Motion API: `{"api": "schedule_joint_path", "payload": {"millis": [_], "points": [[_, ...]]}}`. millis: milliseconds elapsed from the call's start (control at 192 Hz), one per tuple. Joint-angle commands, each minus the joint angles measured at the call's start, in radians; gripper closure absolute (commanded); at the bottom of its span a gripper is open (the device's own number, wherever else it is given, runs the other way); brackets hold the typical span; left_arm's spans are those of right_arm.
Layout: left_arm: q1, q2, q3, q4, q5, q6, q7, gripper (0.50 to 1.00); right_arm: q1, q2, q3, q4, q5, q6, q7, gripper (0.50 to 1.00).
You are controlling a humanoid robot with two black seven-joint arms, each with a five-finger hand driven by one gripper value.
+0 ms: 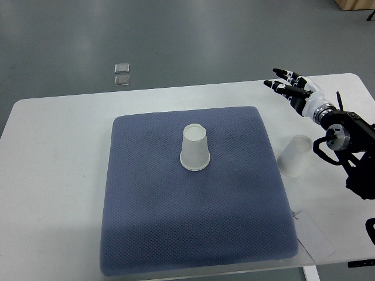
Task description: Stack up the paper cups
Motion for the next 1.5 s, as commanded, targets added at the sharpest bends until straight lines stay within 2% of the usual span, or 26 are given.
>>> {"api": "schedule_joint_path", "payload": {"millis": [0,1170,1347,1492], "points": [[0.000,0.000,0.000,-0.002,0.000,0.001,-0.002,0.500,0.000,-0.002,0.001,0.000,0.000,0.000,0.000,0.566],[0.001,0.000,-0.004,0.012,-0.004,0.001,-0.003,0.500,0.006,-0.028,0.002,-0.002,0.000,-0.006,0.003,0.566],[0.001,0.000,-0.004,0.012,-0.004,0.001,-0.003,0.500,0.003,-0.032,0.001,0.000,0.000,-0.005,0.089,0.566],[0.001,0.000,-0.004,0.012,-0.004,0.001,-0.003,0.500,0.003,-0.039,-0.001,0.000,0.000,0.005,0.100,0.566]]}}
